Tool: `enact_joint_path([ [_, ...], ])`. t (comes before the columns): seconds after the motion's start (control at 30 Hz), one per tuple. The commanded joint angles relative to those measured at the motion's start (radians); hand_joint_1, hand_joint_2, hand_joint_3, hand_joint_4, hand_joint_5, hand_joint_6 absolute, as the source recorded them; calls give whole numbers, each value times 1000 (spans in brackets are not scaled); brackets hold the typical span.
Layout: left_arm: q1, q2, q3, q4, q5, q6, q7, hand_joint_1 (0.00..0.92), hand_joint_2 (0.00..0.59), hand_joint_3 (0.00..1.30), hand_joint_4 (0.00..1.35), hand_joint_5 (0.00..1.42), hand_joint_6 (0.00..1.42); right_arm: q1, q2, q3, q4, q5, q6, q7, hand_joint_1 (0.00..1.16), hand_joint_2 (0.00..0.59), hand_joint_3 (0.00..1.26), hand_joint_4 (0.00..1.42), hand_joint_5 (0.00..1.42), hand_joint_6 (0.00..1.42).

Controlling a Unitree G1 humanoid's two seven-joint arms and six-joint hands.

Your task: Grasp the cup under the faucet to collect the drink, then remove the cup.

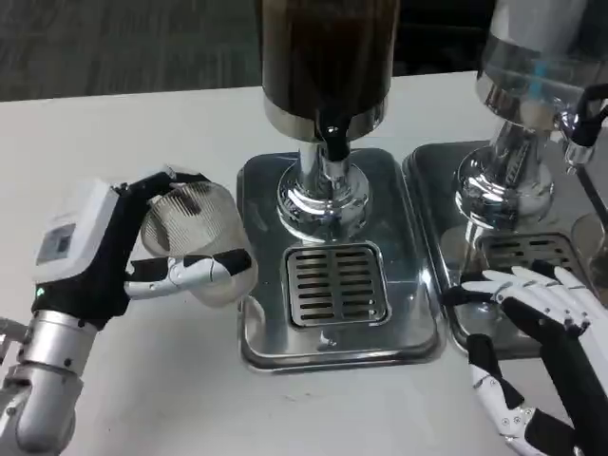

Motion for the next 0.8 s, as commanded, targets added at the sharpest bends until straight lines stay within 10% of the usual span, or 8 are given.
enact_joint_path([
  [0.03,-11,1,1,-36,-3,5,-26,736,0,665,770,1038,1424,7,12,0,-8,10,-13,-18,529,575,433,299,235,113],
  [0.8,-135,-53,-73,69,11,1,-101,732,0,675,781,1053,1424,55,93,59,-53,-69,5,-53,519,574,433,308,235,113],
])
